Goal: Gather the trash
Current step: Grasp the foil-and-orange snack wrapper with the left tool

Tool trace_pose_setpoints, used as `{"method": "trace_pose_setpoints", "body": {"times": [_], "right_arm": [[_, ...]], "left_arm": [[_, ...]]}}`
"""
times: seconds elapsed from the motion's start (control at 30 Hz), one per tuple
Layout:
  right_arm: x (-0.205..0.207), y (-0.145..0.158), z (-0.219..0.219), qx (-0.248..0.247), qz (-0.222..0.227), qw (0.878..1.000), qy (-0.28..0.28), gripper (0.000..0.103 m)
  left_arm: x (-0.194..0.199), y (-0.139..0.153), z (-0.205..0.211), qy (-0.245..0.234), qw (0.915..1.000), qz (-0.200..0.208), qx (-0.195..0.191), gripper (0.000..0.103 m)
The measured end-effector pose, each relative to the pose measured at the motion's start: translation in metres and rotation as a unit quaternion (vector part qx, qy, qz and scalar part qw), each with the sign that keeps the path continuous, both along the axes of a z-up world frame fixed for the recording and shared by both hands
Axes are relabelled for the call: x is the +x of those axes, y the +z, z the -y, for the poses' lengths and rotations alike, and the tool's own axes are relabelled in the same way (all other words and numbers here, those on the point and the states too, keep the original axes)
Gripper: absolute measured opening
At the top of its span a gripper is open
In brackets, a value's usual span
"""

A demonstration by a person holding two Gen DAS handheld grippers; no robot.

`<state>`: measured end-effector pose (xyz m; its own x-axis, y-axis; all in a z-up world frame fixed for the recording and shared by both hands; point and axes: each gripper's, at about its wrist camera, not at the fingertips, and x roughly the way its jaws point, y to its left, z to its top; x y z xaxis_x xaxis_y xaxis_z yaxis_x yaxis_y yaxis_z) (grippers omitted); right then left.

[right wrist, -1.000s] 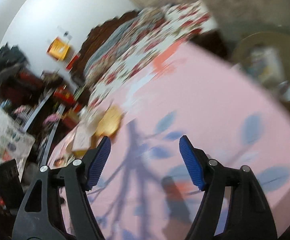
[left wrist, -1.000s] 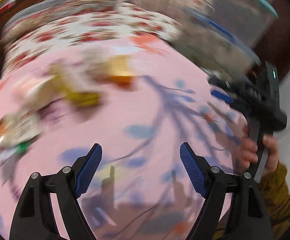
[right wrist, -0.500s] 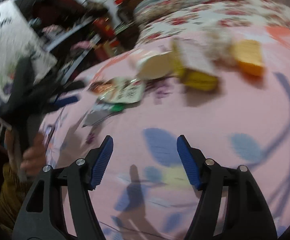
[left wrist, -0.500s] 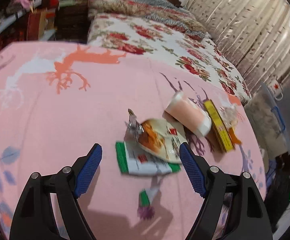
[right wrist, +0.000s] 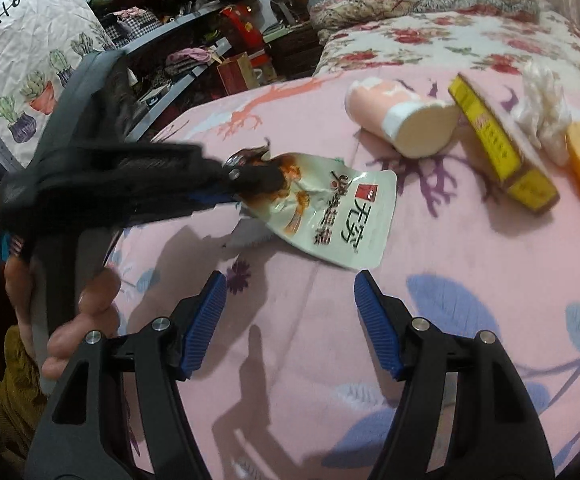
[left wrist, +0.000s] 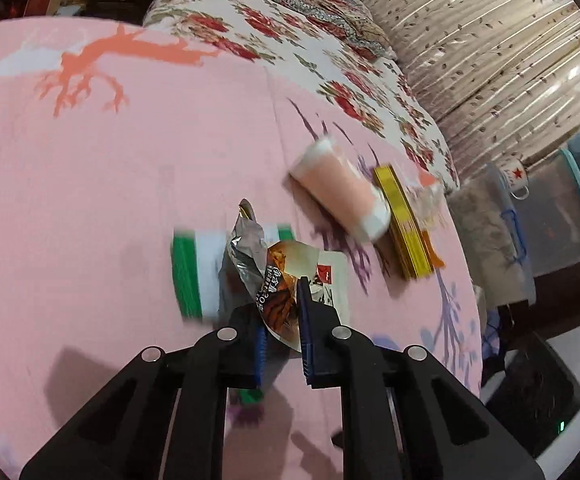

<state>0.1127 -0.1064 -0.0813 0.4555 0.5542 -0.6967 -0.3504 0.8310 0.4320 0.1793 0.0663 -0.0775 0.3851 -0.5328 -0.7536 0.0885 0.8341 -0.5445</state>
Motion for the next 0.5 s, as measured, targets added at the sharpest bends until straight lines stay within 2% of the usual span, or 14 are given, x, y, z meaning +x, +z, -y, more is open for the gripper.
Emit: {"method": "trace_pose_setpoints", "body": {"times": [0.07, 0.2, 0.3, 0.4, 0.5], "right_arm": [[-0.006, -0.002, 0.003, 0.011, -0.004, 1.0, 0.002, 0.068], [-0.025, -0.005, 0.012, 0.025, -0.005, 1.0, 0.008, 0.068], [-0.031, 0.0, 0.018, 0.018, 0.009, 1.0, 0.004, 0.068], [-0.025, 0.006, 0.019, 0.009, 0.017, 1.0, 0.001, 0.068], [0.0, 0.011, 0.012, 0.011, 0.017, 1.0, 0.003, 0.068]], "left_arm": [[-0.016, 0.001, -0.002, -0.006, 0.9998, 0.005, -0.019, 0.011], [-0.042, 0.02, -0.017, 0.001, 0.9979, 0.043, -0.048, 0.008], [-0.057, 0.037, -0.033, 0.015, 0.9956, 0.067, -0.064, 0.008], [-0.072, 0.052, -0.056, 0.043, 0.9935, 0.09, -0.054, 0.008], [-0.087, 0.057, -0.081, 0.082, 0.991, 0.103, -0.026, 0.008]]}}
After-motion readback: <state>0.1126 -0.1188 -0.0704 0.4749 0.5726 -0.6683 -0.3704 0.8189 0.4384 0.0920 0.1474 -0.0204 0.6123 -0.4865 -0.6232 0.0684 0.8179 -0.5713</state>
